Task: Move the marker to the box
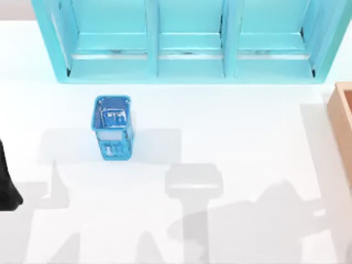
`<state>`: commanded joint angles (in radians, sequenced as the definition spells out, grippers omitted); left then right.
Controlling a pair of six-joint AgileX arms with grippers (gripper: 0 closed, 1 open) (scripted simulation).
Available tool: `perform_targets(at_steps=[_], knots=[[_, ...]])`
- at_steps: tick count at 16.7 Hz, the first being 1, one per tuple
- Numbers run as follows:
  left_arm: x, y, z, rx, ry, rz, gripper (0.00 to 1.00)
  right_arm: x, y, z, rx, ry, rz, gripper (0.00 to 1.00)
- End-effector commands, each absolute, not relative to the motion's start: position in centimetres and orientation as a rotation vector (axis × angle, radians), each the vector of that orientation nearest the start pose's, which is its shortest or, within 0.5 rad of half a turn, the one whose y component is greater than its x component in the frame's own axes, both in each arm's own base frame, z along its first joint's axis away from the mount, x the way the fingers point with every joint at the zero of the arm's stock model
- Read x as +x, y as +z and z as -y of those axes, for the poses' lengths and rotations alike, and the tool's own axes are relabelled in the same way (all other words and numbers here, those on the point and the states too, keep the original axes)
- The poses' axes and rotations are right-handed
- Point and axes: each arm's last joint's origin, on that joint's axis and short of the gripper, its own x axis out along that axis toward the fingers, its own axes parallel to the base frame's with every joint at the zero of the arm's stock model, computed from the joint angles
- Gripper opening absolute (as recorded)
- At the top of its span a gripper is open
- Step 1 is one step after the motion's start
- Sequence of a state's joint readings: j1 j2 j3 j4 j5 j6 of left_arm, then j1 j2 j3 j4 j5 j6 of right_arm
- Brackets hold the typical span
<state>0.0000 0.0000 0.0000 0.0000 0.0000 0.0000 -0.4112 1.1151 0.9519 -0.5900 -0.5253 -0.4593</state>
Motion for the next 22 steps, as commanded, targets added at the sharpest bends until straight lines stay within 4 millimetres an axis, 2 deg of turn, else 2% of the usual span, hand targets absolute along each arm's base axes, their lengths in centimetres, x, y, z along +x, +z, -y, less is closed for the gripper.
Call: perform_targets(at_steps=[7,11,22], knots=[[10.6,16.0,0.1,0.000,0.000,0.000,1.00,23.6,24.3,7.1,-0.111,0.259,-0.621,0.00],[10.6,16.0,0.1,0.000,0.000,0.000,1.00,23.6,24.1,7.1,-0.109,0.259,-0.624,0.00],[10.6,16.0,0.1,0.000,0.000,0.000,1.00,23.6,24.1,7.1,-0.109,0.259,-0.624,0.83]])
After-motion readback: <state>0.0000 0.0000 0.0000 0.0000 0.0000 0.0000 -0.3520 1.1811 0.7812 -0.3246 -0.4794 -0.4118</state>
